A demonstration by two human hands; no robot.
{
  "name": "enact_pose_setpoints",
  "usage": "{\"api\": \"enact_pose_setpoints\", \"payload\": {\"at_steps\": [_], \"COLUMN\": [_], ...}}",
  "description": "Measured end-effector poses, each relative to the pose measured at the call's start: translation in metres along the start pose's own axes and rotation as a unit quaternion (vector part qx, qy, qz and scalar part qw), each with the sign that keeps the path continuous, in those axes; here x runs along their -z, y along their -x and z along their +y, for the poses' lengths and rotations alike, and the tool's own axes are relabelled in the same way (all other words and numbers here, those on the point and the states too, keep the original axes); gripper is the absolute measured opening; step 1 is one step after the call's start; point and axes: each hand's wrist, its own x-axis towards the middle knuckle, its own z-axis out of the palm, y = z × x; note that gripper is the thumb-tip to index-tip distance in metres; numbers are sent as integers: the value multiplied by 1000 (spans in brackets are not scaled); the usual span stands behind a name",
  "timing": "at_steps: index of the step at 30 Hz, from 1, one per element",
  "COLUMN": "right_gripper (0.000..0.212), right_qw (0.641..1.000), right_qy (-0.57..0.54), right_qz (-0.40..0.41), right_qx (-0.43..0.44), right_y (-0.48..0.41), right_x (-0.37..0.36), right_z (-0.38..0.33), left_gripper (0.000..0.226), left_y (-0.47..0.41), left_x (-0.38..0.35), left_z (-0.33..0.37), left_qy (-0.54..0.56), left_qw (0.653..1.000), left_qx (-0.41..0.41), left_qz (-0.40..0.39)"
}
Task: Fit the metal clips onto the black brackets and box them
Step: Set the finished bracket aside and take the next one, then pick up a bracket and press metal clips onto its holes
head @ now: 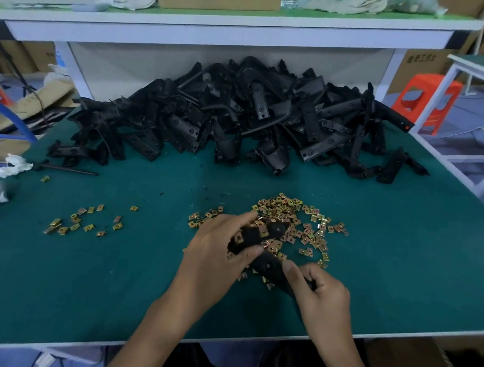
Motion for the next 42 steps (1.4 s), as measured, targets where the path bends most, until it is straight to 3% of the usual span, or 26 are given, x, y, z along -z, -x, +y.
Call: {"api": "enact_pose_setpoints", "payload": {"at_steps": [4, 10, 16, 20, 24, 26, 28, 30, 35, 39, 42], "right_gripper": [46, 40, 26, 26, 18, 62, 80, 70, 28, 22, 20], "right_qw": [997, 979, 910, 870, 840, 838, 840, 858, 944, 986, 996], "right_qy": [-54, -84, -155, -129, -117, -58, 41, 79, 65, 61, 80], "right_qz": [25, 142, 292, 342, 403, 383, 364, 350, 258, 150, 32], "right_qx": [-49, -117, -251, -333, -343, -385, -400, -368, -198, -42, 14], "right_y": [14, 82, 160, 188, 181, 174, 166, 151, 102, 59, 32], "right_x": [13, 43, 94, 146, 211, 237, 251, 245, 169, 98, 58], "right_z": [-2, 18, 48, 70, 100, 116, 124, 120, 88, 39, 14], "left_gripper": [31, 32, 31, 23, 21, 24, 26, 25, 15, 12, 15], "left_y": [1, 8, 18, 20, 21, 21, 21, 20, 12, -10, -32], "left_x": [-1, -37, -87, -100, -103, -101, -98, -92, -72, -49, -35], "left_z": [7, 32, 61, 69, 62, 58, 54, 49, 36, 18, -6], "left_qy": [14, 29, 49, 59, 60, 62, 65, 61, 52, 33, -7], "left_qw": [999, 993, 971, 961, 961, 963, 966, 970, 980, 990, 996], "left_qx": [-30, -107, -154, -157, -138, -122, -109, -92, -49, -4, 31], "left_qz": [38, -45, -178, -221, -230, -232, -225, -217, -188, -135, -86]}}
